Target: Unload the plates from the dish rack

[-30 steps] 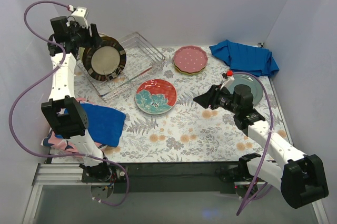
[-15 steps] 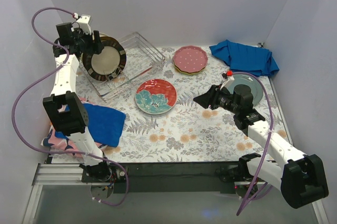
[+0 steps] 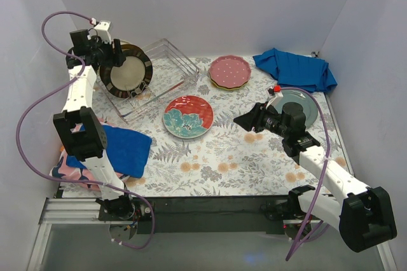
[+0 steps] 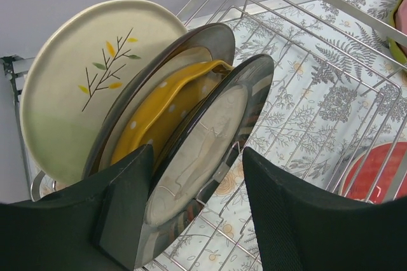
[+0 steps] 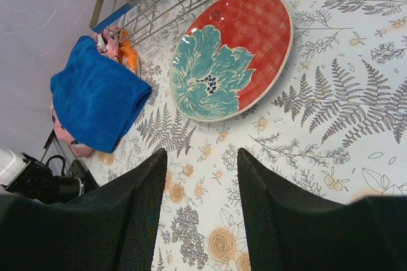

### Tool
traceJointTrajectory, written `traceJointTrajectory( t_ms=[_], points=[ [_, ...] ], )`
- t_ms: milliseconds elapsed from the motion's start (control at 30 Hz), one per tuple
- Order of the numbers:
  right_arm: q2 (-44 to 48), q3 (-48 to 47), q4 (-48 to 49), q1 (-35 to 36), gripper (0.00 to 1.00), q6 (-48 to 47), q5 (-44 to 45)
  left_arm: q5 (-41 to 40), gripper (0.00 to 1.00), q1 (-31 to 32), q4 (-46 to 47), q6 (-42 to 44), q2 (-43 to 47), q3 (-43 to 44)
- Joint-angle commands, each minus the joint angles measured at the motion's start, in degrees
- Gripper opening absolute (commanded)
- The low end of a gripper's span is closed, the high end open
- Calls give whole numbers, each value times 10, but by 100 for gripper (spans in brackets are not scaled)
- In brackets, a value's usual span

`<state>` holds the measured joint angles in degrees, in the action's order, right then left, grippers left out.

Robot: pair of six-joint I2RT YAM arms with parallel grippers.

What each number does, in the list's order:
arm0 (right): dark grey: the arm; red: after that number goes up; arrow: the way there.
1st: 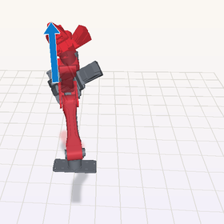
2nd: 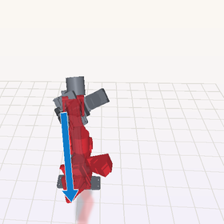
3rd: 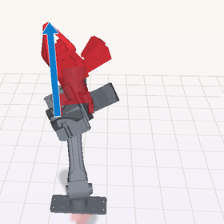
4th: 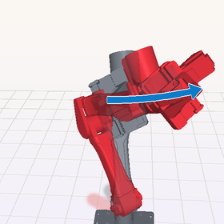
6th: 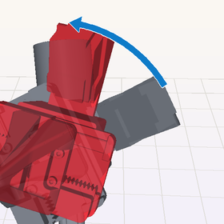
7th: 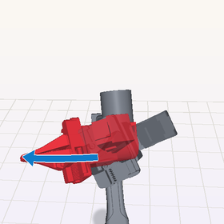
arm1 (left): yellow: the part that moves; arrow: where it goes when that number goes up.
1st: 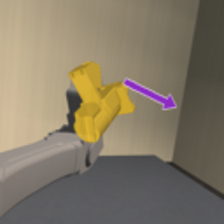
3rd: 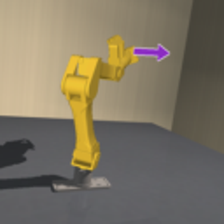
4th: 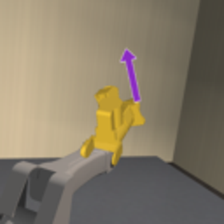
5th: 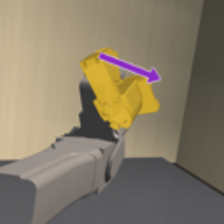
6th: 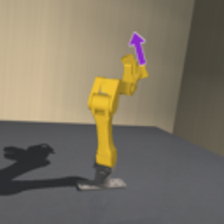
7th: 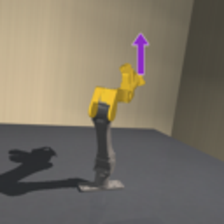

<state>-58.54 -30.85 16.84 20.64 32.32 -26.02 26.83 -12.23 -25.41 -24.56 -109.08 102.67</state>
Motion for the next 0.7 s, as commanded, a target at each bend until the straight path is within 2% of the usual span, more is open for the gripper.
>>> traceJointTrajectory(
  t_ms=[0,467,667],
  points=[
    [4,4,29,1,54,-12,4,23,55,17,-28,16,8,-10],
    [-2,1,28,2,55,-9,-3,-38,47,41,-39,106,35,-30],
    [-2,1,28,2,55,-9,-2,-24,44,45,-47,155,40,-33]
  ],
)
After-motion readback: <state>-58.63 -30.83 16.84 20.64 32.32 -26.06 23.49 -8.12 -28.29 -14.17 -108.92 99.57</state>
